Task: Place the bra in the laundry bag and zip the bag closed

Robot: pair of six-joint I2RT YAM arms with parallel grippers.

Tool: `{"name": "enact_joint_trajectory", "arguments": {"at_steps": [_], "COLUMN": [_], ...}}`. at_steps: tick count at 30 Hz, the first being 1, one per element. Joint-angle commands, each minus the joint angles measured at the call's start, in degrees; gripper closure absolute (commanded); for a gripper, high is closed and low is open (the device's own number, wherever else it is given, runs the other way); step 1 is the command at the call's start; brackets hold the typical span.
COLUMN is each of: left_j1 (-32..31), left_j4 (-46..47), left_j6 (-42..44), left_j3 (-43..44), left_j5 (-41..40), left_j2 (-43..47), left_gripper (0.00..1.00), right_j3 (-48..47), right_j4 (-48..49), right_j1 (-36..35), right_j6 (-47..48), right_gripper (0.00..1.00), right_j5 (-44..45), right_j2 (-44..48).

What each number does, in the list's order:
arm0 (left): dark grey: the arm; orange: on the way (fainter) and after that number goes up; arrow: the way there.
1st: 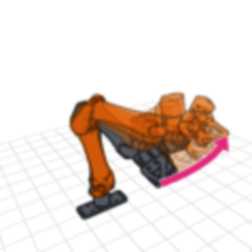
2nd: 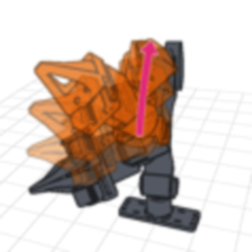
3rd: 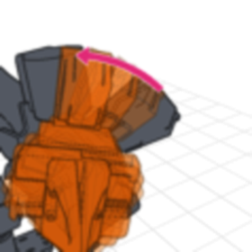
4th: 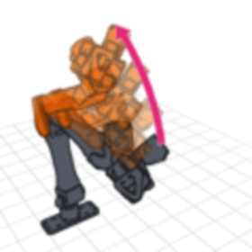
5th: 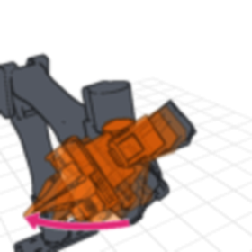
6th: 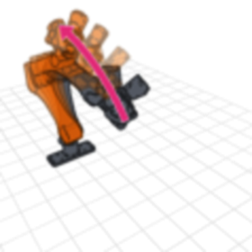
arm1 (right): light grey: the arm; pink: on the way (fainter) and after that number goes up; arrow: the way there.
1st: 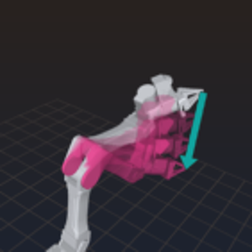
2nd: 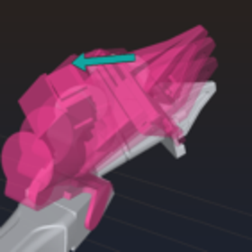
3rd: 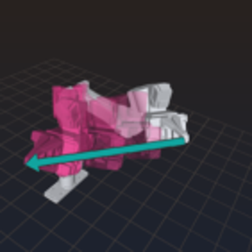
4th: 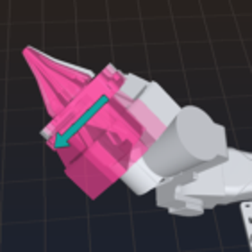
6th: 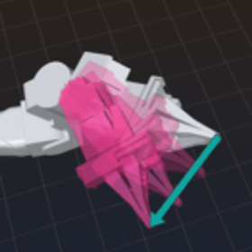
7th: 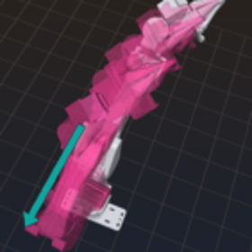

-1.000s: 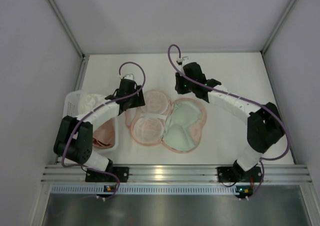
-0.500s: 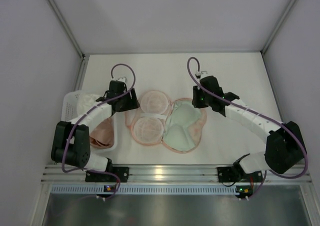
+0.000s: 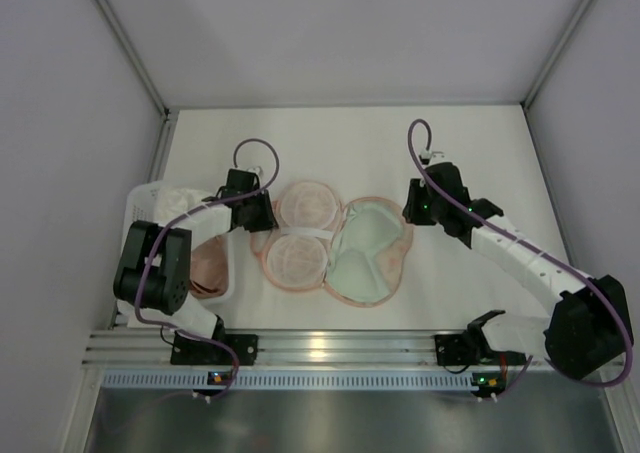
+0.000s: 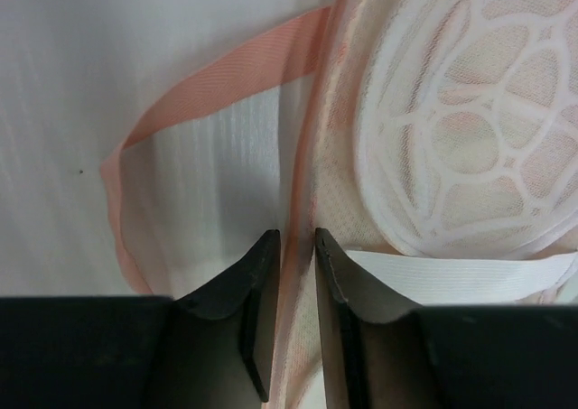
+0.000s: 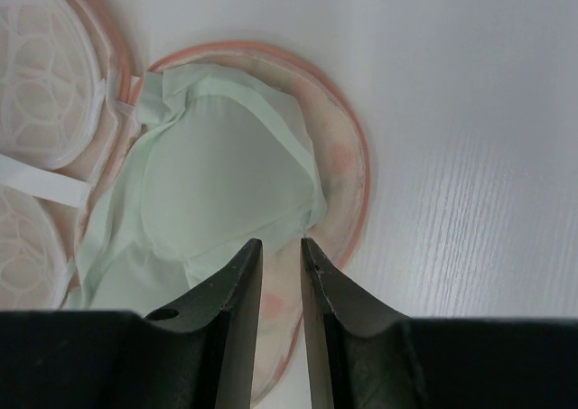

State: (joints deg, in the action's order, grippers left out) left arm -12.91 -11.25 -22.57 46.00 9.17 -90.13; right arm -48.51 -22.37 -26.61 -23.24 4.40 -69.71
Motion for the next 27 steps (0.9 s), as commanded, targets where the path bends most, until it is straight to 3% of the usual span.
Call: {"name": "enact_joint_trajectory", "arguments": {"at_steps": [1, 4, 5, 6, 13, 20, 27], "left_j1": [-0.5, -0.8, -0.8, -0.8, -3.2, -18.9, -35.5], "left_j4": [2.9, 3.2, 3.2, 3.2, 0.0, -3.0, -8.1], "left_j6": [0.7, 0.4, 0.1, -0.2, 1.4, 6.6, 7.3], "left_j3": [1.1, 1.1, 1.2, 1.4, 6.7, 13.1, 21.7], "left_j5": [2.0, 1.8, 1.1, 0.7, -8.5, -21.4, -30.8], "left_j2": [-1.7, -0.9, -0.5, 1.2, 11.3, 14.1, 8.1], "left_gripper": [0.74, 0.87, 0.98, 1.00, 1.00, 1.00, 1.00], "right_j3": [-0.4, 0.1, 0.4, 0.4, 6.8, 12.5, 17.0], "right_j4": [-0.7, -2.4, -3.0, -3.7, -1.4, 5.3, 5.2], "right_j1": [0.8, 1.2, 1.4, 2.0, 2.4, 2.5, 6.6], "right_j6": [-1.5, -3.5, -3.9, -4.3, -5.4, -9.2, -15.6], "right_gripper": [0.75, 0.75, 0.75, 0.75, 0.73, 0.65, 0.59], "right_j5": [0.4, 1.7, 1.9, 1.7, -1.9, 1.7, 3.3], "right_j2": [1.1, 0.9, 1.0, 1.2, 3.3, 3.6, 7.6]}}
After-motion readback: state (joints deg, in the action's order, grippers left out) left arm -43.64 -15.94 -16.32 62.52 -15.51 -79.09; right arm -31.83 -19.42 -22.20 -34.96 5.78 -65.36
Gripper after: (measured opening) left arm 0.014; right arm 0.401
